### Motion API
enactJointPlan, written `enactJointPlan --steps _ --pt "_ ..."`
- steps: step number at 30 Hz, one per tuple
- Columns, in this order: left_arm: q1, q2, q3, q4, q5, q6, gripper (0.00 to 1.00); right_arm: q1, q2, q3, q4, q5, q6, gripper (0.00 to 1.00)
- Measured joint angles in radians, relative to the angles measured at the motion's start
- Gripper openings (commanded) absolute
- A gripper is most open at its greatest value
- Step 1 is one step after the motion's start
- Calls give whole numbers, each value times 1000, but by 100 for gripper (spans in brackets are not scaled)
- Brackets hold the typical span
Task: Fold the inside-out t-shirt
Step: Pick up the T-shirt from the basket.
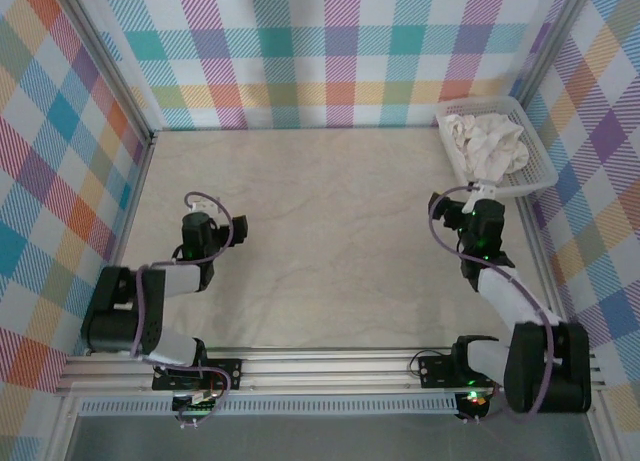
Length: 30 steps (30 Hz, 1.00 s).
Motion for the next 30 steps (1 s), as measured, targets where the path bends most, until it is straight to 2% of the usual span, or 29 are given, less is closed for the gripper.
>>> enactJointPlan --steps 5,10,13,15,17,21,24,26,27,29,30 --pt "-21 -290 72 -220 -1 -65 100 0 -18 285 -320 -55 131 100" --pt "-91 -488 246 -441 27 -224 100 0 140 597 -506 -110 210 100" --pt "-171 -522 354 -525 64 -286 100 -10 394 927 -672 -98 225 100" --pt "-245 -512 435 -596 101 -293 100 -30 604 1173 -709 -87 232 100" --pt "-304 -498 487 -657 140 -283 100 -53 761 1337 -767 -61 236 100" --pt "-354 -496 500 -756 195 -254 100 -118 1069 1664 -927 -13 235 100" --pt "-355 -502 478 -809 210 -225 100 -165 1369 2066 -1060 9 211 98" --pt "-358 -503 471 -849 214 -206 100 -192 1489 2200 -1106 7 199 85" --pt "-360 -503 468 -861 213 -199 100 -203 1508 2187 -1126 2 192 61" --pt "-360 -503 464 -874 213 -187 100 -223 1510 2116 -1144 -22 174 5" --pt "-360 -503 460 -874 213 -184 100 -232 1510 2086 -1148 -44 166 0"
